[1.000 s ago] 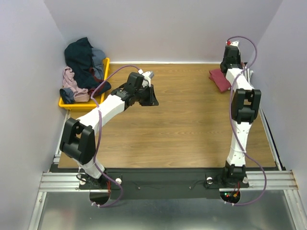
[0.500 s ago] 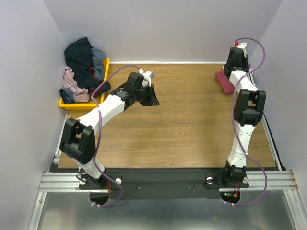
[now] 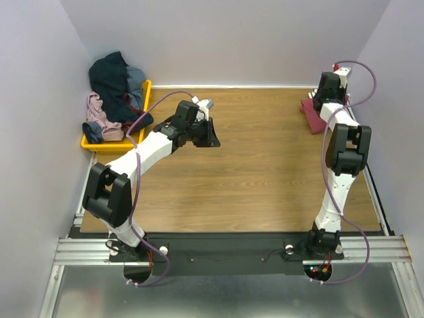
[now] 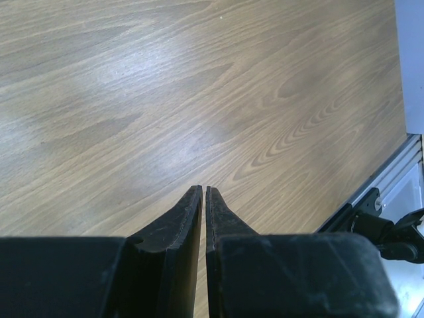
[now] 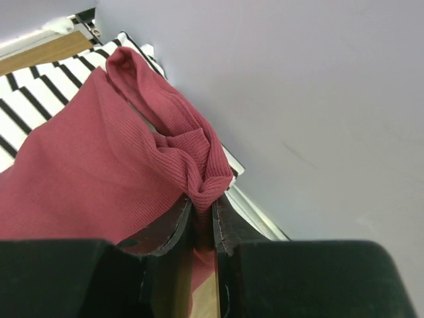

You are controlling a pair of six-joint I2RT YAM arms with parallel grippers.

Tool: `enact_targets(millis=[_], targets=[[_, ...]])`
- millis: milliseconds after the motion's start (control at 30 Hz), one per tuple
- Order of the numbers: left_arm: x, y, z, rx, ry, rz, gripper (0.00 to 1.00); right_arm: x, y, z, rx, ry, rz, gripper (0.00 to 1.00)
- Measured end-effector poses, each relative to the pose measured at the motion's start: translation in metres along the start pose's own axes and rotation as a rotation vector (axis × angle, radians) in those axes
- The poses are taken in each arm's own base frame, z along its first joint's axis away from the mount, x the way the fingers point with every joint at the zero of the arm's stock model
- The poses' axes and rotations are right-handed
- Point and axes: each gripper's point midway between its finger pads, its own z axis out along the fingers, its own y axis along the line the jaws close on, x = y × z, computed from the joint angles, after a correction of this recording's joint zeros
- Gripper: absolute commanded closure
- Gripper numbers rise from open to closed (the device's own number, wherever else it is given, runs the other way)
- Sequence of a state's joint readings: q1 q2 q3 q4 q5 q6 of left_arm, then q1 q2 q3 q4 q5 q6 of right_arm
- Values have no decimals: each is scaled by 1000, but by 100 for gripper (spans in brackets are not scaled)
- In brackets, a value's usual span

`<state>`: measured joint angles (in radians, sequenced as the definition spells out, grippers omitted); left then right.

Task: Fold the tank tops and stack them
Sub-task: Neatly place the folded tank top to the corner

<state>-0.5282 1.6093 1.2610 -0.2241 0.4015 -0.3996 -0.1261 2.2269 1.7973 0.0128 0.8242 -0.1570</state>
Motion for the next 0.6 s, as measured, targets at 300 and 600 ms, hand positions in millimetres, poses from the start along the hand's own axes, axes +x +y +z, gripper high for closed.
enact_targets(millis=[300,600], targets=[[5,3,6,1,20,-8,80,55,-16,51,26,97,73,31],[5,2,6,9,19,-7,71,68,-10,56,-14,138,165,0]])
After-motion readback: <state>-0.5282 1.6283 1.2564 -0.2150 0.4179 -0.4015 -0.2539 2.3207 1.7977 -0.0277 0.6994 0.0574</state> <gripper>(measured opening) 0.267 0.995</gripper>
